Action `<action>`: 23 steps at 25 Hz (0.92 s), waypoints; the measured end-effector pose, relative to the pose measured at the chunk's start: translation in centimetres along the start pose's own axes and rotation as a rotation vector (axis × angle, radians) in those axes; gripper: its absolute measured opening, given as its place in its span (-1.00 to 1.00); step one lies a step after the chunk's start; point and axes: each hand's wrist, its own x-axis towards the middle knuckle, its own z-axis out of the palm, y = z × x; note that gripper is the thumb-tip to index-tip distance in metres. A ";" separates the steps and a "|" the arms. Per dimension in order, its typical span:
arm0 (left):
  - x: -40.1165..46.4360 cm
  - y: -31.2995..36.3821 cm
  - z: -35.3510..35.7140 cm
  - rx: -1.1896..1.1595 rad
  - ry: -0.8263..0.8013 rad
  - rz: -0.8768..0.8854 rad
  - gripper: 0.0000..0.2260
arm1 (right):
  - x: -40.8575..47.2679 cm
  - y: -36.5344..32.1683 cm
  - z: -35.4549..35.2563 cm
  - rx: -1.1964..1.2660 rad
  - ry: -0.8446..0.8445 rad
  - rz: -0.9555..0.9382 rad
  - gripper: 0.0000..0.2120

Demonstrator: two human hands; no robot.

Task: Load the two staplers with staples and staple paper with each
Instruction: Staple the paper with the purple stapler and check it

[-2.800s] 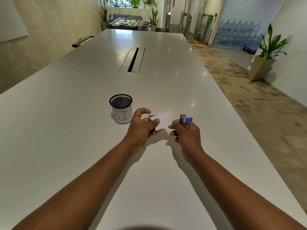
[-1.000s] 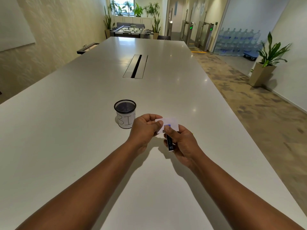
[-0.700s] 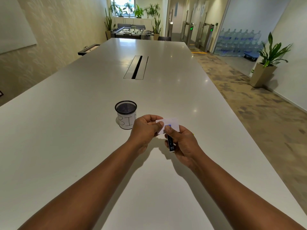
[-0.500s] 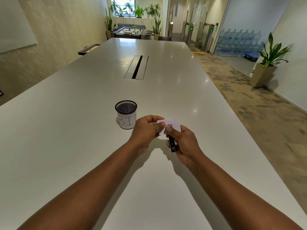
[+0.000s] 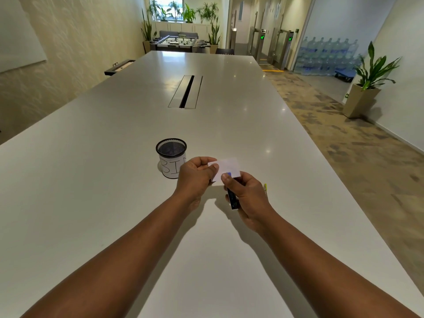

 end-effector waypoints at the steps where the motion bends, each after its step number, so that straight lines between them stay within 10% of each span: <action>1: 0.4 0.0 -0.2 0.006 0.051 0.011 -0.91 | 0.2 0.2 -0.1 -0.058 0.047 -0.006 -0.74; 11: 1.5 -0.5 -1.1 0.029 0.129 0.038 -0.90 | 2.7 1.5 -0.7 -1.111 0.319 -0.200 -0.69; 23: 1.8 -0.9 -1.6 0.037 0.114 0.016 -0.89 | 3.6 3.2 -0.3 -1.290 0.319 -0.218 -0.56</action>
